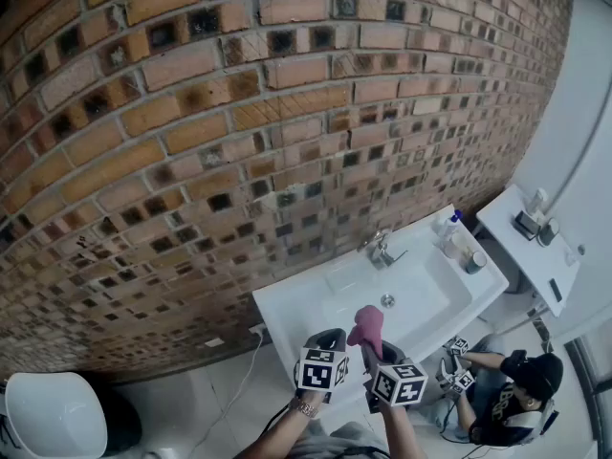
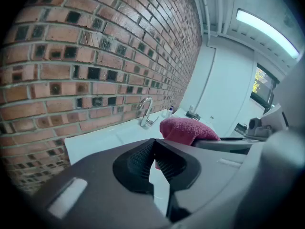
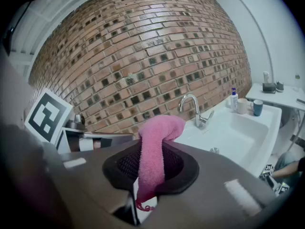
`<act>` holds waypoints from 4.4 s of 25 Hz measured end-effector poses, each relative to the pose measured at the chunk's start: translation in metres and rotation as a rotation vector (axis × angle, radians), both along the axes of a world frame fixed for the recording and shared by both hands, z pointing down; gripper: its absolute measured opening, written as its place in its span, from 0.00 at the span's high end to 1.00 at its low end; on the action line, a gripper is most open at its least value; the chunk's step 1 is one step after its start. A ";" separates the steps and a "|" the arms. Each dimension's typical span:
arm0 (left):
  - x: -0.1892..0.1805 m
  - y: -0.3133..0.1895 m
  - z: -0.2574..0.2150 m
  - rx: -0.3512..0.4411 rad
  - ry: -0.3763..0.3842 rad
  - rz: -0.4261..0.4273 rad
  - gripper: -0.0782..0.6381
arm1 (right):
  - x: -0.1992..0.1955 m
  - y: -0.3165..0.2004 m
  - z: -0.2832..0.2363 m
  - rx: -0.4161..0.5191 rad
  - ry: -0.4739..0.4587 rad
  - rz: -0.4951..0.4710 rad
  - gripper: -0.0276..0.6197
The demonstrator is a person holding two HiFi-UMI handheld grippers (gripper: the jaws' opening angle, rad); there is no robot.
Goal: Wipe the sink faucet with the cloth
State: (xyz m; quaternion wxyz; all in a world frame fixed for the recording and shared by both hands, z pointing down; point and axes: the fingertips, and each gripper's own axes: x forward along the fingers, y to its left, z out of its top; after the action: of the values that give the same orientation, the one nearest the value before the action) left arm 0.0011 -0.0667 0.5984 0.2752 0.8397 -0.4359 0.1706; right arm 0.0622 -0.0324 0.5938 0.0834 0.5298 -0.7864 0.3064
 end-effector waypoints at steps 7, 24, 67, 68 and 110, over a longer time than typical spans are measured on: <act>0.005 -0.052 0.010 -0.035 -0.014 0.025 0.86 | 0.012 -0.098 0.025 -0.109 -0.043 0.025 0.87; -0.070 -0.135 0.029 -0.091 -0.132 -0.201 0.86 | 0.068 -0.315 0.101 -0.099 0.325 -0.084 0.86; -0.044 -0.120 0.044 -0.121 -0.154 -0.118 0.86 | 0.167 -0.387 0.140 -0.134 0.235 0.183 0.89; -0.043 -0.122 0.045 -0.124 -0.154 -0.118 0.86 | 0.165 -0.383 0.147 -0.145 0.230 0.180 0.89; -0.026 -0.124 0.059 -0.162 -0.157 -0.092 0.86 | 0.209 -0.324 0.235 -0.300 0.337 0.126 0.89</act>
State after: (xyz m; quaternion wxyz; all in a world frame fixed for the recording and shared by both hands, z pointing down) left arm -0.0249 -0.1905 0.6569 0.3148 0.7780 -0.4789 0.2576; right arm 0.2709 -0.3564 0.8285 0.2723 0.6030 -0.6725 0.3317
